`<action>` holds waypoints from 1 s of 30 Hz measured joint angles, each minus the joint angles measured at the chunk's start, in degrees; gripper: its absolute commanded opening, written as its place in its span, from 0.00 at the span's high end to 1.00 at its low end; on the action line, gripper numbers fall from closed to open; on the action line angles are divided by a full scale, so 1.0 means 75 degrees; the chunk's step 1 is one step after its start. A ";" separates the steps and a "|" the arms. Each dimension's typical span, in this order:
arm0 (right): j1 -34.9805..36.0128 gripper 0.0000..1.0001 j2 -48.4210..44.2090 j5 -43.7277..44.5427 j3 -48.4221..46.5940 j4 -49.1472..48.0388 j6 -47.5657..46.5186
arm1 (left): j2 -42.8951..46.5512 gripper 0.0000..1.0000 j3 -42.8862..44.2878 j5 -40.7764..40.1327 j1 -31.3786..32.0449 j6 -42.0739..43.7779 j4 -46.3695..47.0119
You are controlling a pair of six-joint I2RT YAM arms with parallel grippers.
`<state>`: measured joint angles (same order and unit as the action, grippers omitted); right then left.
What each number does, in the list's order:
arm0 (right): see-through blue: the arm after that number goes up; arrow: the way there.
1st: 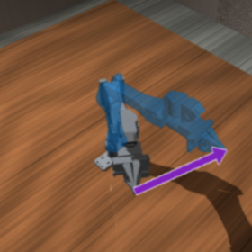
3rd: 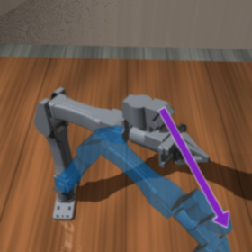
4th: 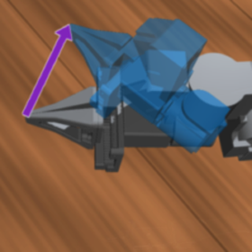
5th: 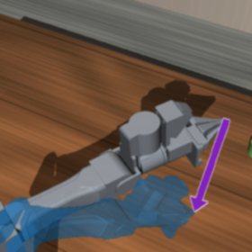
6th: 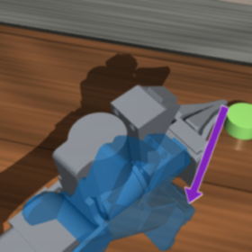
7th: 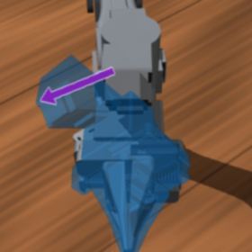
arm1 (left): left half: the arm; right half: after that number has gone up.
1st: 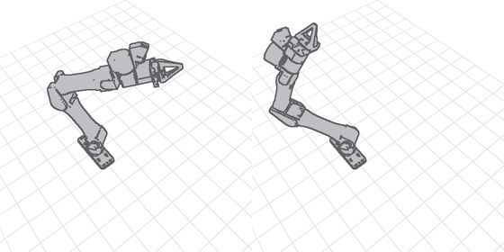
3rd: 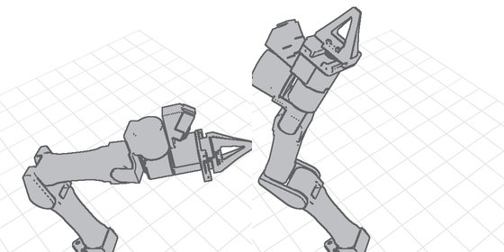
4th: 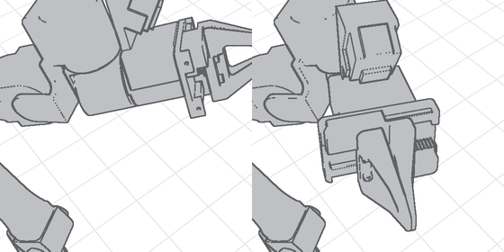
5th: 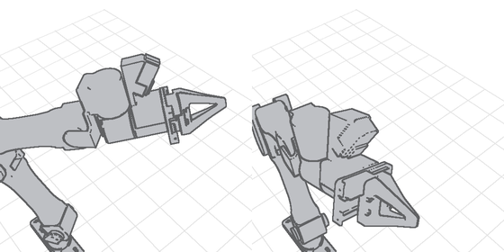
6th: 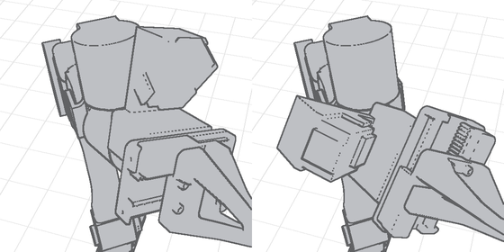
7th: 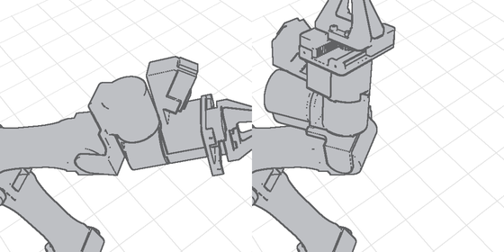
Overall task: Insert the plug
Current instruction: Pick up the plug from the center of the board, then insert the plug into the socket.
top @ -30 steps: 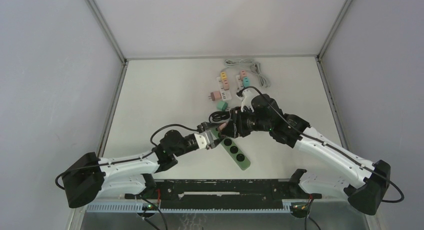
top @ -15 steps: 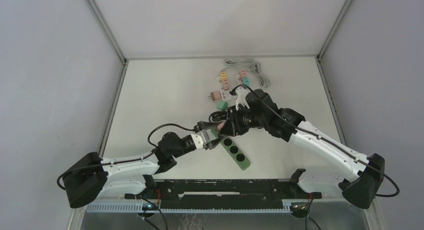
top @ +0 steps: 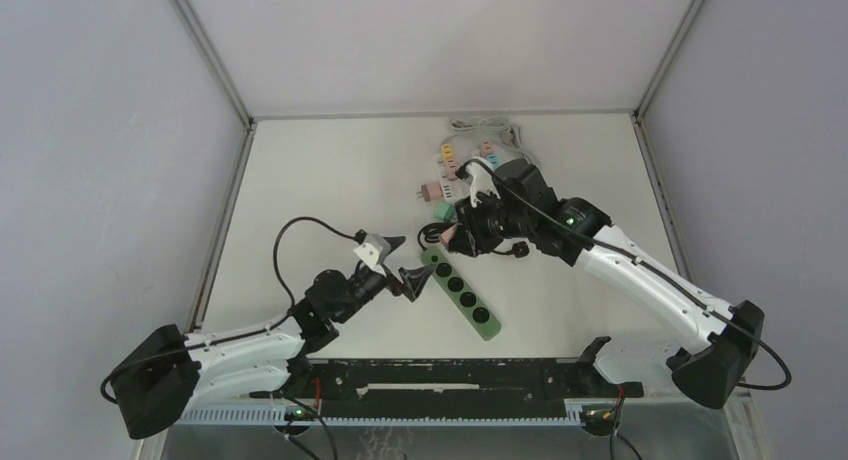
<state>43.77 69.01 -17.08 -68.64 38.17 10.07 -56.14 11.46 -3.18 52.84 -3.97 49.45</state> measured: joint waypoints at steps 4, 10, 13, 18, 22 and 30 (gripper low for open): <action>-0.0026 1.00 0.0568 0.0227 -0.0501 0.0373 -0.0294 | 0.0417 0.00 0.0111 -0.0903 -0.0280 -0.1005 -0.1195; 0.0032 1.00 0.1291 0.0530 -0.0656 0.0831 -0.0592 | 0.0303 0.11 0.0411 -0.1343 -0.1142 -0.2605 -0.2798; 0.0087 1.00 0.1600 0.0708 -0.0705 0.0941 -0.0708 | -0.0055 0.15 0.0452 -0.1137 -0.1530 -0.3311 -0.3168; 0.0274 1.00 0.2122 0.1008 -0.0851 0.1075 -0.0860 | -0.0813 0.20 0.0714 -0.0472 -0.1824 -0.4226 -0.3631; 0.0458 1.00 0.2492 0.1291 -0.0944 0.1137 -0.0968 | -0.1411 0.26 0.1067 0.0020 -0.1865 -0.4867 -0.3704; 0.0670 1.00 0.2993 0.1623 -0.0947 0.1090 -0.1043 | -0.2713 0.39 0.1250 0.0924 -0.2174 -0.5971 -0.3520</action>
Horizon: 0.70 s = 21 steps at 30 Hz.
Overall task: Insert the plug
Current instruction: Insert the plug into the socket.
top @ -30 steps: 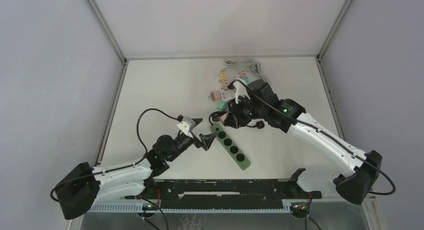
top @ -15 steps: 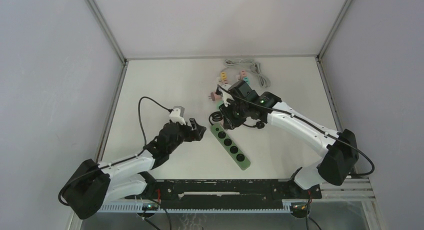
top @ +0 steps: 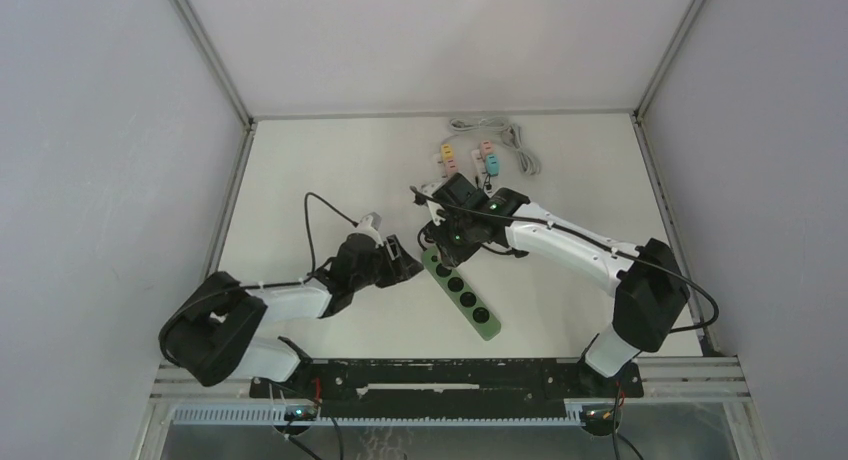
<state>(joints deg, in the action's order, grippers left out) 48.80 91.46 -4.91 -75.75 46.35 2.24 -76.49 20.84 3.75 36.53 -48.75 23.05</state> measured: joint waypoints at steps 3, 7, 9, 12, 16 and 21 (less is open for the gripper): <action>0.0050 1.00 0.0108 0.0038 0.0003 -0.0108 0.0006 | -0.0475 0.40 0.0143 0.0350 -0.0070 -0.0254 0.0128; 0.0216 1.00 0.0312 0.0169 0.0032 -0.0332 0.0026 | -0.0871 0.40 0.0312 0.0708 -0.0187 -0.0507 0.0458; 0.0262 1.00 0.0388 0.0201 0.0111 -0.0466 0.0032 | -0.0935 0.40 0.0347 0.0761 -0.0213 -0.0574 0.0554; 0.0271 1.00 0.0481 0.0256 0.0213 -0.0565 0.0055 | -0.1081 0.42 0.0411 0.0804 -0.0248 -0.0600 0.0667; 0.0271 1.00 0.0641 0.0431 0.0265 -0.0656 0.0079 | -0.1510 0.46 0.0615 0.0874 -0.0297 -0.0656 0.0691; 0.0271 1.00 0.0717 0.0542 0.0367 -0.0851 0.0117 | -0.1888 0.51 0.0825 0.0997 -0.0338 -0.0737 0.0851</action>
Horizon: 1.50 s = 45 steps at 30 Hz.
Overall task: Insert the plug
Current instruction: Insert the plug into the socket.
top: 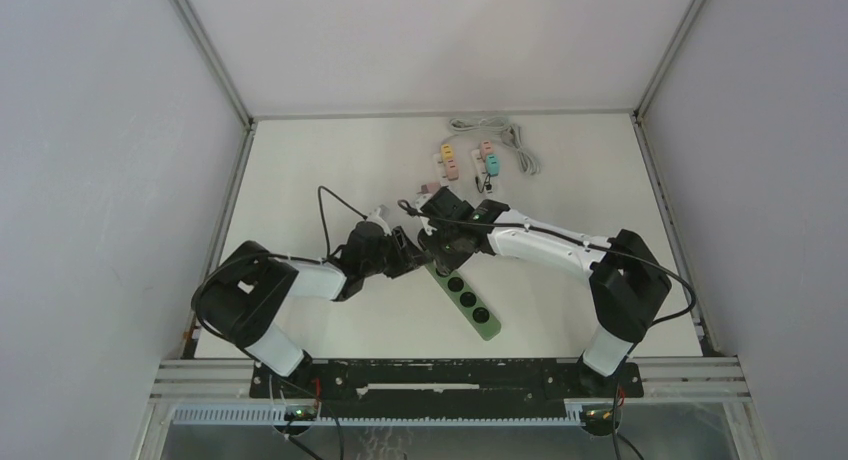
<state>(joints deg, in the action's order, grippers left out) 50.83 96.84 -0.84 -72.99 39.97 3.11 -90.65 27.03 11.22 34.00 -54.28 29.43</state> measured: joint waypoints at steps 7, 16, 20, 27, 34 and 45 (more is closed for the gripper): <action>0.0038 1.00 0.0003 0.0119 0.0230 -0.0099 0.0061 | -0.0213 0.52 0.0070 0.0163 -0.0038 -0.0055 0.0192; 0.0102 1.00 0.0003 0.0303 0.0388 -0.0527 0.0125 | -0.0227 0.53 0.0070 0.0195 -0.0052 -0.0058 0.0198; 0.0137 1.00 0.0012 0.0364 0.0595 -0.0624 0.0146 | -0.0297 0.54 0.0070 0.0221 -0.0052 -0.0111 0.0300; 0.0157 1.00 0.0055 0.0469 0.0627 -0.0871 0.0152 | -0.0361 0.55 0.0070 0.0338 -0.0061 -0.0169 0.0391; 0.0195 1.00 0.0096 0.0466 0.0697 -0.1000 0.0154 | -0.0361 0.57 0.0070 0.0361 -0.0067 -0.0175 0.0393; 0.0414 1.00 0.0160 0.0828 0.0670 -0.0985 0.0146 | -0.0434 0.59 0.0070 0.0495 -0.0108 -0.0309 0.0463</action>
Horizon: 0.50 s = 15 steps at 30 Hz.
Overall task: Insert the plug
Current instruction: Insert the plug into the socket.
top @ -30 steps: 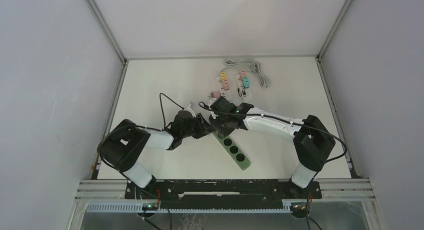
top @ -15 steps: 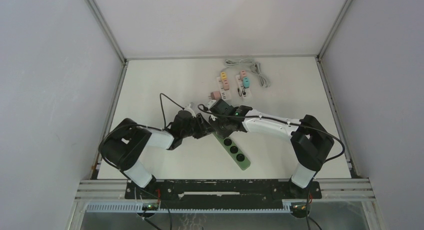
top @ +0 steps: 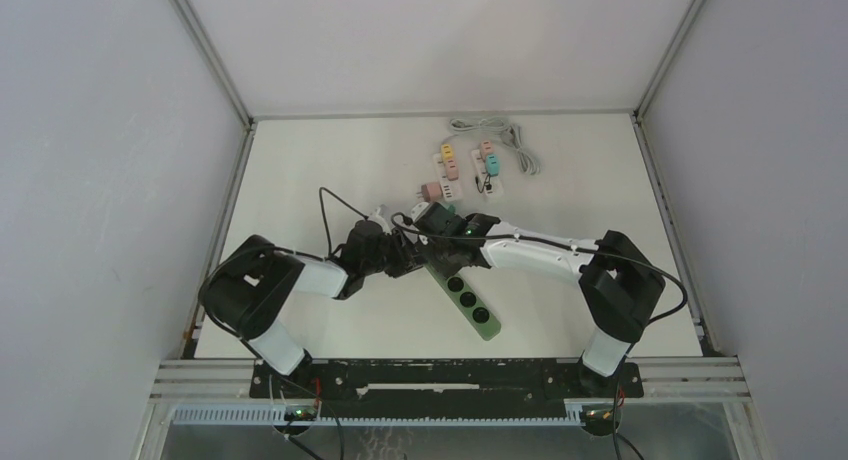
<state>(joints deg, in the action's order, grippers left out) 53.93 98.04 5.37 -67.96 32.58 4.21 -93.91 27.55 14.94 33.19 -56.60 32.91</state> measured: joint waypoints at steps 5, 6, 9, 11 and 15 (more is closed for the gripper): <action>0.0137 1.00 0.0099 0.0242 -0.0105 0.0093 -0.0012 | -0.0082 0.60 0.0000 0.0114 -0.0047 -0.0082 0.0090; 0.0172 1.00 0.0125 0.0300 -0.0131 0.0114 -0.0017 | -0.0096 0.60 0.0000 0.0125 -0.0052 -0.0102 0.0105; 0.0236 1.00 0.0192 0.0423 -0.0204 0.0189 -0.0044 | -0.0157 0.61 0.0000 0.0219 -0.0087 -0.0187 0.0172; 0.0259 1.00 0.0233 0.0472 -0.0248 0.0230 -0.0047 | -0.0216 0.61 0.0000 0.0289 -0.0114 -0.0256 0.0245; 0.0117 1.00 0.0259 0.0338 -0.0289 0.0271 -0.0020 | -0.0294 0.62 0.0000 0.0367 -0.0137 -0.0338 0.0358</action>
<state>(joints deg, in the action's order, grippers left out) 54.81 99.98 7.90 -70.13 34.61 4.05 -96.12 27.55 17.69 32.16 -59.13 35.59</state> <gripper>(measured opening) 0.361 0.402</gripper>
